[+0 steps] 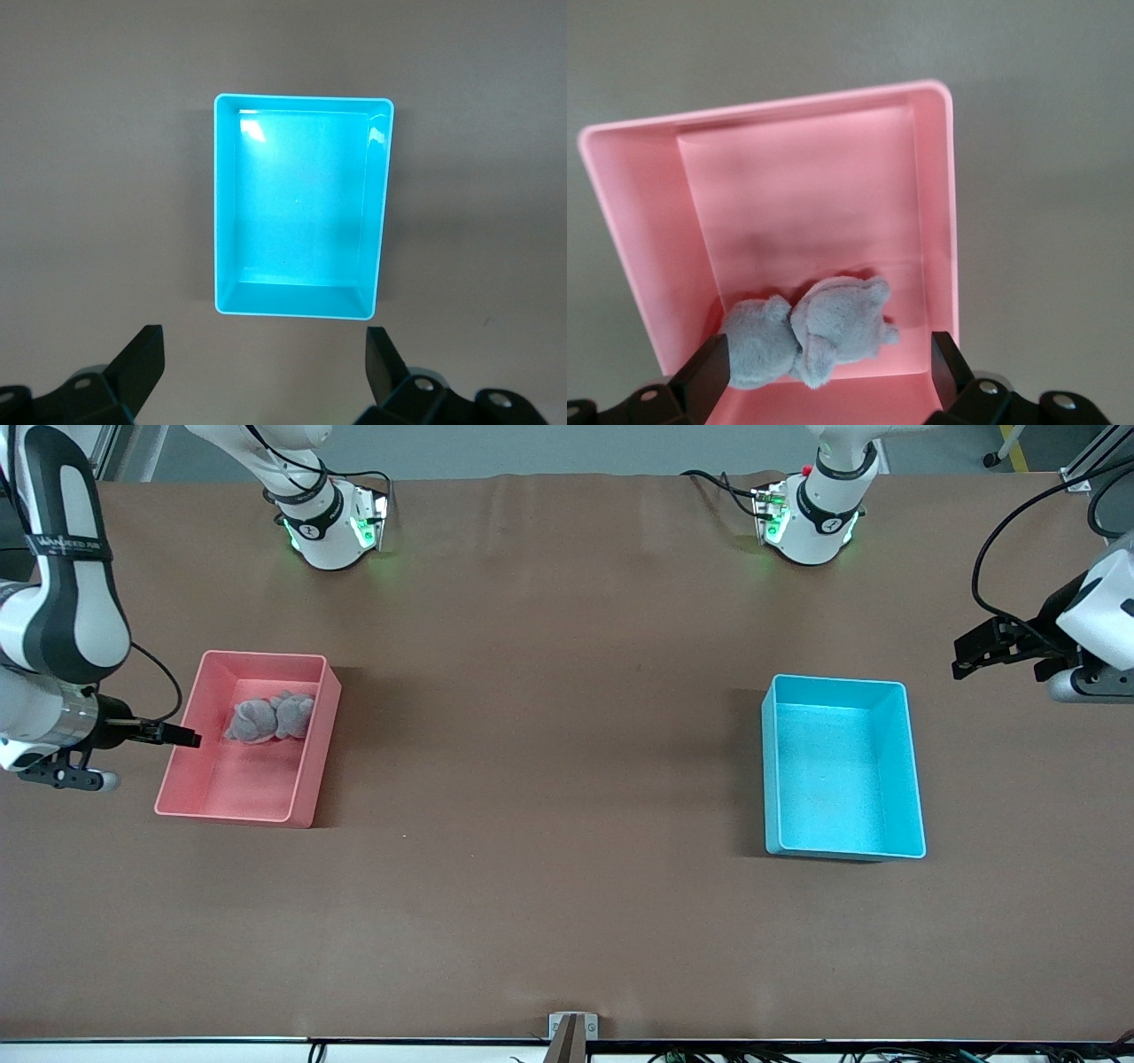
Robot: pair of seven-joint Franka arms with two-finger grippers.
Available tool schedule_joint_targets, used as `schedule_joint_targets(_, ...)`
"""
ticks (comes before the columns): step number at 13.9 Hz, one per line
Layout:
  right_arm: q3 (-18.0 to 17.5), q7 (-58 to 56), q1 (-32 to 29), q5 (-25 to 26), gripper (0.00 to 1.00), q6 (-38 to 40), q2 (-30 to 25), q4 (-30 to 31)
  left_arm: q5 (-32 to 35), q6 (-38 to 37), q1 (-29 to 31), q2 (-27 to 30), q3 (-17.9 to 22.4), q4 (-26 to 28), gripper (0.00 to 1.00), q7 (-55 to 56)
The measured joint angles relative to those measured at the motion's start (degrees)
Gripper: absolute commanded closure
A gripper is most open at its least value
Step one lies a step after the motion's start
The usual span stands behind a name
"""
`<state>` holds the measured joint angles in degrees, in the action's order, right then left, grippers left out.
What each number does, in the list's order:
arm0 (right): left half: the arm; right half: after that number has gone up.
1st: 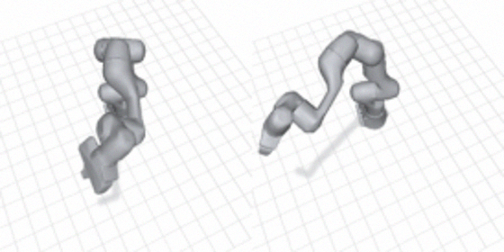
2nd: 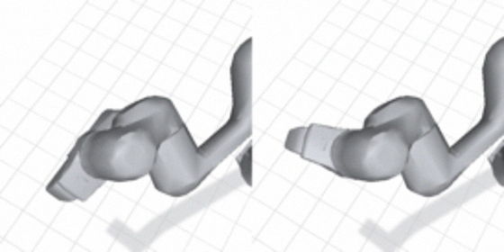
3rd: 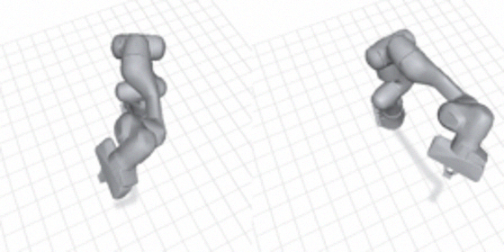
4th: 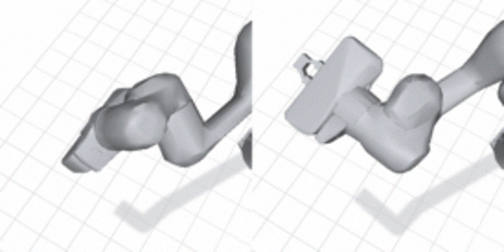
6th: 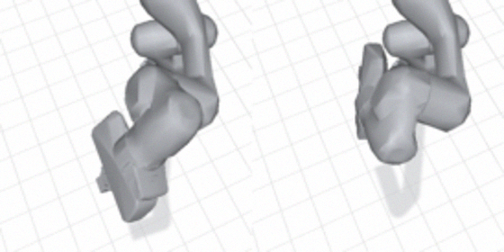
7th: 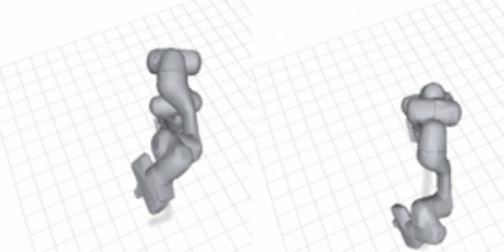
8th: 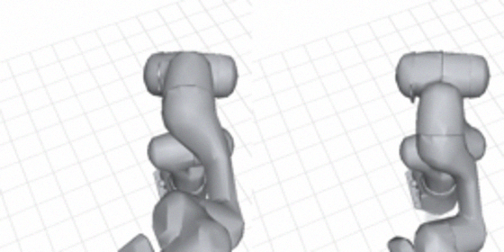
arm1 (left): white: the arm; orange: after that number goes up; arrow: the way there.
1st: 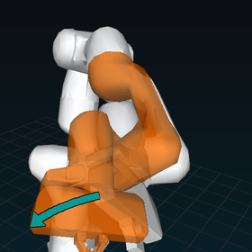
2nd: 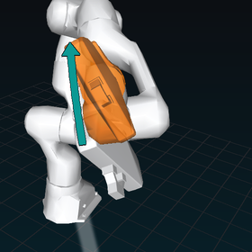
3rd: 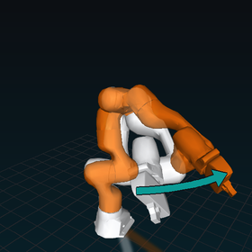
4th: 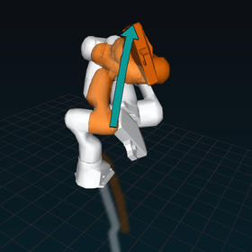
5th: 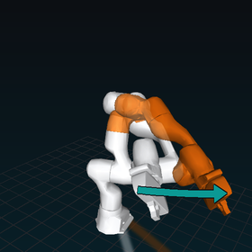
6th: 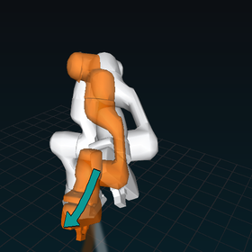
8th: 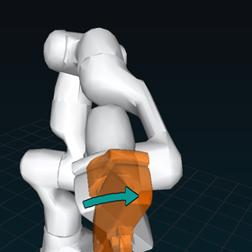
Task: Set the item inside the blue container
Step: 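Reach the right gripper into the pink box and grasp a grey plush, then lift the plush with the right gripper while the left gripper moves over the blue box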
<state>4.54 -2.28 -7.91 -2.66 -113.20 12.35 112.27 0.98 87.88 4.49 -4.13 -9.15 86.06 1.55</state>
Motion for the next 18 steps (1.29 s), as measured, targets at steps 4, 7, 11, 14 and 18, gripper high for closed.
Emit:
schedule_joint_targets(4,-0.52,12.9,2.4,1.99,0.0,-1.41,-0.21,5.01,0.0,1.43,-0.14,-1.6,-0.12,0.0,0.0,0.0)
schedule_joint_targets(7,-0.69,19.02,5.32,3.04,0.0,-3.7,-0.29,8.22,0.0,1.8,-0.14,-2.35,-0.13,0.0,0.0,0.0)
schedule_joint_targets(11,-0.26,19.67,5.36,4.01,0.0,-10.63,-0.29,13.74,0.0,2.25,-0.14,-3.85,-0.13,0.0,0.0,0.0)
schedule_joint_targets(14,-0.11,19.69,4.96,4.15,0.0,-13.43,-0.25,15.59,0.0,2.51,-0.17,-4.83,-0.19,0.0,0.0,0.0)
schedule_joint_targets(18,-0.08,19.69,3.97,4.2,0.0,-17.29,0.76,18.08,0.0,3.68,-0.3,-5.38,-0.31,0.2,0.0,0.0)
